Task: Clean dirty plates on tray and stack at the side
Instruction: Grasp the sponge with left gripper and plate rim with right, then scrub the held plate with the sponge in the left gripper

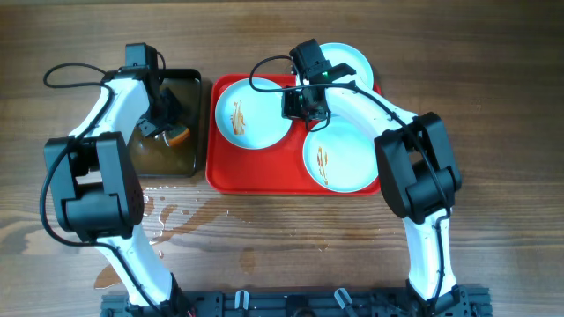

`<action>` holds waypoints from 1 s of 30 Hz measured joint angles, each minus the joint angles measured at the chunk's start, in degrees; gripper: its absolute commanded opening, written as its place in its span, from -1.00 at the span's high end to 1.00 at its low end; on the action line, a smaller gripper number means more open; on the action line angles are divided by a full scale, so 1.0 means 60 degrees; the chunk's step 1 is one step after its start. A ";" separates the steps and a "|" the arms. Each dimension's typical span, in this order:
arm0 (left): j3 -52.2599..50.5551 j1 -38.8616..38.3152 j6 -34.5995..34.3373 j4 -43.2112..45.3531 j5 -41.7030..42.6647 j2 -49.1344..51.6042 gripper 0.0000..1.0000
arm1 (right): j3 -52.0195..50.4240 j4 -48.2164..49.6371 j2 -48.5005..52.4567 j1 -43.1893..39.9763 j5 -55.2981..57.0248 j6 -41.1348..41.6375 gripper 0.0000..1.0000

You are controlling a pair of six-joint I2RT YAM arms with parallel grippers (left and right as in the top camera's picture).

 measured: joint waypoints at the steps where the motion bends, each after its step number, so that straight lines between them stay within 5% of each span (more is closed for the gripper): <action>1: 0.0000 0.0000 0.0022 0.0011 0.0004 0.0029 0.92 | 0.0000 0.0000 0.0004 0.0000 0.0000 0.0000 0.91; 13: 0.0233 -0.0769 0.2608 0.0171 0.2113 -0.2189 0.92 | 0.0000 -0.0004 0.0033 -0.0011 -0.0488 0.0004 0.91; 22: 0.0036 -0.2557 0.3566 0.2087 0.1880 0.0015 0.92 | 0.0000 -0.0004 0.0036 -0.0011 -0.0576 0.0004 0.88; 27: 0.0168 -0.2528 0.3534 0.0776 0.2138 0.0310 0.92 | 0.0000 -0.0004 0.0058 -0.0011 -0.0612 -0.0007 0.85; 30: 0.0200 -0.2433 0.3526 -0.0353 0.3544 0.0310 0.92 | 0.0000 0.0007 0.0058 -0.0011 -0.0652 -0.0015 0.84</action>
